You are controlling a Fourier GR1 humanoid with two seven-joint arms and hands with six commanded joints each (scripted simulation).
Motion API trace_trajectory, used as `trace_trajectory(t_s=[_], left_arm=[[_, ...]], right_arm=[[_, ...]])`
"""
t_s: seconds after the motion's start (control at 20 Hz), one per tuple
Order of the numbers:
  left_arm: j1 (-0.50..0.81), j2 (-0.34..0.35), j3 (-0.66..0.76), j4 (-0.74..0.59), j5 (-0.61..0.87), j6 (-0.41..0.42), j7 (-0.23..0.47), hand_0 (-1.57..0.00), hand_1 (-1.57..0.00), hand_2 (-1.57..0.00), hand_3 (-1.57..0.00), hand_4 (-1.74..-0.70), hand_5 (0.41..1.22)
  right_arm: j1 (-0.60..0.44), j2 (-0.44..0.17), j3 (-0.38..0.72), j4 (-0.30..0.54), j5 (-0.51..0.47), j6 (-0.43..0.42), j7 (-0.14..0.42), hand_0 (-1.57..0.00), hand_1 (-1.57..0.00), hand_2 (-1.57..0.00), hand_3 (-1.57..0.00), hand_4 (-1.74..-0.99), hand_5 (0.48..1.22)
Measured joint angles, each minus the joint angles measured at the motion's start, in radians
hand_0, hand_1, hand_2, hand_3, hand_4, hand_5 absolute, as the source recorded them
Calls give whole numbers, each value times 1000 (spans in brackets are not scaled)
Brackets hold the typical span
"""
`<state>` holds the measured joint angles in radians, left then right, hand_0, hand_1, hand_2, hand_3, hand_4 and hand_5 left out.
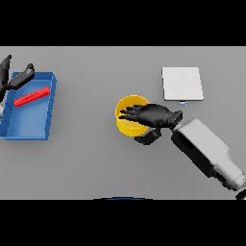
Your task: Pick up the red beaker and tilt it to pour out 1 green nut into yellow bowl. Pick up the yellow bowl and place it on the metallic measuring scale.
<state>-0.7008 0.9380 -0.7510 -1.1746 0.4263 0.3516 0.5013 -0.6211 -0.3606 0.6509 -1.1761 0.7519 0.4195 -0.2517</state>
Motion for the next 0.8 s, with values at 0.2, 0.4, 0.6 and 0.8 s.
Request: trace_trajectory(t_s=[0.2,0.4,0.6,0.8], left_arm=[[5,-2,5,9,2,2,-16,1,1,1,1,-793,729],[9,8,3,1,-1,4,-10,1,1,1,1,-791,733],[-9,-1,5,13,-1,-4,-5,1,1,1,1,-793,734],[10,2,4,11,-1,2,-20,1,1,1,1,-788,725]], right_arm=[[-3,1,-3,17,-6,15,1,-322,-258,-289,-328,-1436,944],[-3,-6,13,12,12,0,-3,-938,-806,-787,-978,-1521,1108],[-6,-13,11,0,-13,29,0,-1312,-1258,-1250,-1089,-1642,1175],[0,-29,10,-29,-17,45,17,-1465,-1443,-1439,-1212,-1692,1202]])
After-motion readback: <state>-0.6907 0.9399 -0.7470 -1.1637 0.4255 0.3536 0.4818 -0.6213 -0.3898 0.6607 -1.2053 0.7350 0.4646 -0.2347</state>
